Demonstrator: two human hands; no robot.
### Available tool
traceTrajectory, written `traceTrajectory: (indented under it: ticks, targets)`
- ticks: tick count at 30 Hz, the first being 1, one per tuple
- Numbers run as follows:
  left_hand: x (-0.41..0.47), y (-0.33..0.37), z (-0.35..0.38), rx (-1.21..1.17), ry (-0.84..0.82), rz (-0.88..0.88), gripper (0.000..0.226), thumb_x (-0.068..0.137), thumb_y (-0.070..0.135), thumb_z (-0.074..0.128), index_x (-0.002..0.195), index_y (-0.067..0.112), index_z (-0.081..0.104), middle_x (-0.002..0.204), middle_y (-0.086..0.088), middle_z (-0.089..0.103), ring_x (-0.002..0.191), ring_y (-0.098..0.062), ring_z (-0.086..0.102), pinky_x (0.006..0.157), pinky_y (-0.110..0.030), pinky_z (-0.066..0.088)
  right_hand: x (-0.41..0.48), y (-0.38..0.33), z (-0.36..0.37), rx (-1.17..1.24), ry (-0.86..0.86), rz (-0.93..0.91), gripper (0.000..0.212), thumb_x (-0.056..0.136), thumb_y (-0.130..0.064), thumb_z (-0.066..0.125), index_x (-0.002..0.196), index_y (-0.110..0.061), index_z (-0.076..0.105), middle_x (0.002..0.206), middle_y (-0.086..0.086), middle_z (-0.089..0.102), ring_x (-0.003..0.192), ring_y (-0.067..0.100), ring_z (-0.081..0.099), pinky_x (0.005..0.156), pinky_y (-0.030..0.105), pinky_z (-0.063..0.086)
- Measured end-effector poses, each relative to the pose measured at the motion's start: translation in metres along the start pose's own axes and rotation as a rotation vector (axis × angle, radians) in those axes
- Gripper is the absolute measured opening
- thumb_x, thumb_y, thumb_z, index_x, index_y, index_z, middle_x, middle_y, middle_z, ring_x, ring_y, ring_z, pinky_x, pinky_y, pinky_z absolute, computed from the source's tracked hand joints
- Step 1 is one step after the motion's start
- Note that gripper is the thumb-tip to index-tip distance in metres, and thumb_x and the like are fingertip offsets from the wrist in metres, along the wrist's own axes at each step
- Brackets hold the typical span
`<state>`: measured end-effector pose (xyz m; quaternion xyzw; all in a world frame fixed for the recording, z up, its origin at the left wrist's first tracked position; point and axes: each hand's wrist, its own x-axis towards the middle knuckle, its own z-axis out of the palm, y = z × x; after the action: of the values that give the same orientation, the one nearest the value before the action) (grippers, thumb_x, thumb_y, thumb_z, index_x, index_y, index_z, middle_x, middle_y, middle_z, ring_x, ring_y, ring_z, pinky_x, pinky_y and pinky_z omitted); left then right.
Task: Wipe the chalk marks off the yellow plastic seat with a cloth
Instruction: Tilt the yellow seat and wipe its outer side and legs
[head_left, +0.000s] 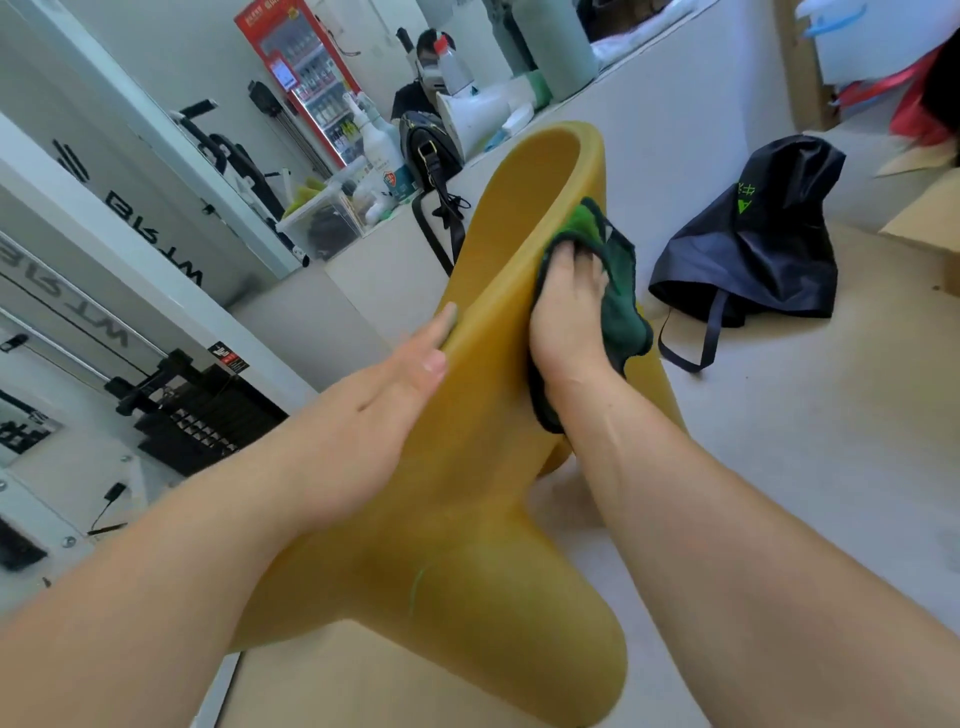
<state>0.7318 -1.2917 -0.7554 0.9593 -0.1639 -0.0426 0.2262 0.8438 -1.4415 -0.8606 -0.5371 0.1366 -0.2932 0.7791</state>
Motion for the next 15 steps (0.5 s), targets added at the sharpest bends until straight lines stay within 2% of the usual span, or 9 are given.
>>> traceTrajectory:
  ticks: [2, 4, 7, 9, 10, 12, 13, 15]
  targets:
    - [-0.008, -0.013, -0.004, 0.054, -0.052, 0.071, 0.054, 0.089, 0.074, 0.022, 0.142, 0.066, 0.022, 0.147, 0.043, 0.023, 0.135, 0.019, 0.022, 0.104, -0.011, 0.021, -0.007, 0.005, -0.002, -0.014, -0.021, -0.064, 0.045, 0.105, -0.047, 0.022, 0.14, -0.031, 0.047, 0.159, 0.007, 0.039, 0.152, 0.027, 0.025, 0.125, 0.054, 0.013]
    - [-0.014, -0.028, -0.009, 0.111, -0.067, 0.107, 0.054, 0.086, 0.08, 0.015, 0.139, 0.072, 0.011, 0.143, 0.052, 0.016, 0.132, 0.028, 0.013, 0.109, -0.01, 0.014, -0.028, 0.008, -0.002, -0.104, -0.073, -0.263, 0.034, 0.104, -0.045, 0.025, 0.124, -0.032, 0.05, 0.156, 0.013, 0.04, 0.15, 0.037, 0.026, 0.124, 0.058, 0.016]
    - [-0.018, -0.04, -0.015, 0.083, -0.075, 0.055, 0.059, 0.08, 0.084, 0.015, 0.137, 0.07, 0.014, 0.14, 0.053, 0.015, 0.131, 0.03, 0.01, 0.11, -0.007, 0.009, -0.055, 0.018, -0.005, -0.324, -0.217, -0.659, 0.041, 0.106, -0.034, 0.03, 0.143, -0.021, 0.04, 0.167, 0.003, 0.018, 0.157, 0.045, 0.005, 0.128, 0.056, 0.002]
    - [-0.018, -0.038, -0.017, 0.095, -0.126, 0.043, 0.064, 0.078, 0.085, 0.013, 0.139, 0.068, 0.01, 0.145, 0.049, 0.012, 0.137, 0.023, 0.01, 0.112, -0.012, 0.01, -0.041, 0.017, -0.017, -0.413, -0.286, -0.768, 0.045, 0.106, -0.033, 0.033, 0.148, -0.02, 0.042, 0.168, 0.006, 0.023, 0.158, 0.04, 0.01, 0.128, 0.05, 0.007]
    - [-0.017, -0.036, -0.019, 0.108, -0.154, 0.042, 0.07, 0.077, 0.083, 0.013, 0.144, 0.063, 0.006, 0.149, 0.044, 0.009, 0.139, 0.018, 0.011, 0.112, -0.014, 0.011, -0.029, 0.013, -0.023, -0.452, -0.302, -0.769, 0.048, 0.106, -0.034, 0.034, 0.151, -0.019, 0.042, 0.167, 0.009, 0.028, 0.157, 0.034, 0.018, 0.128, 0.045, 0.011]
    - [-0.013, -0.034, -0.025, 0.178, -0.24, 0.045, 0.083, 0.074, 0.08, 0.019, 0.15, 0.054, -0.001, 0.152, 0.037, 0.006, 0.142, 0.01, 0.012, 0.112, -0.016, 0.012, -0.002, -0.004, -0.029, -0.462, -0.294, -0.614, 0.053, 0.104, -0.038, 0.036, 0.153, -0.016, 0.039, 0.164, 0.006, 0.032, 0.152, 0.017, 0.025, 0.127, 0.031, 0.015]
    - [-0.012, -0.031, -0.029, 0.19, -0.276, 0.049, 0.085, 0.073, 0.079, 0.02, 0.151, 0.052, -0.004, 0.152, 0.036, 0.005, 0.142, 0.009, 0.012, 0.113, -0.017, 0.013, 0.01, -0.012, -0.027, -0.445, -0.254, -0.495, 0.055, 0.103, -0.04, 0.038, 0.152, -0.014, 0.041, 0.163, 0.005, 0.033, 0.149, 0.012, 0.027, 0.126, 0.029, 0.015]
    - [-0.01, -0.034, -0.035, 0.184, -0.318, 0.063, 0.081, 0.075, 0.082, 0.018, 0.149, 0.056, -0.002, 0.15, 0.04, 0.004, 0.141, 0.013, 0.01, 0.114, -0.019, 0.014, 0.025, -0.033, -0.018, -0.367, -0.2, -0.266, 0.054, 0.097, -0.039, 0.041, 0.145, -0.013, 0.048, 0.156, 0.006, 0.039, 0.141, 0.012, 0.035, 0.124, 0.034, 0.021]
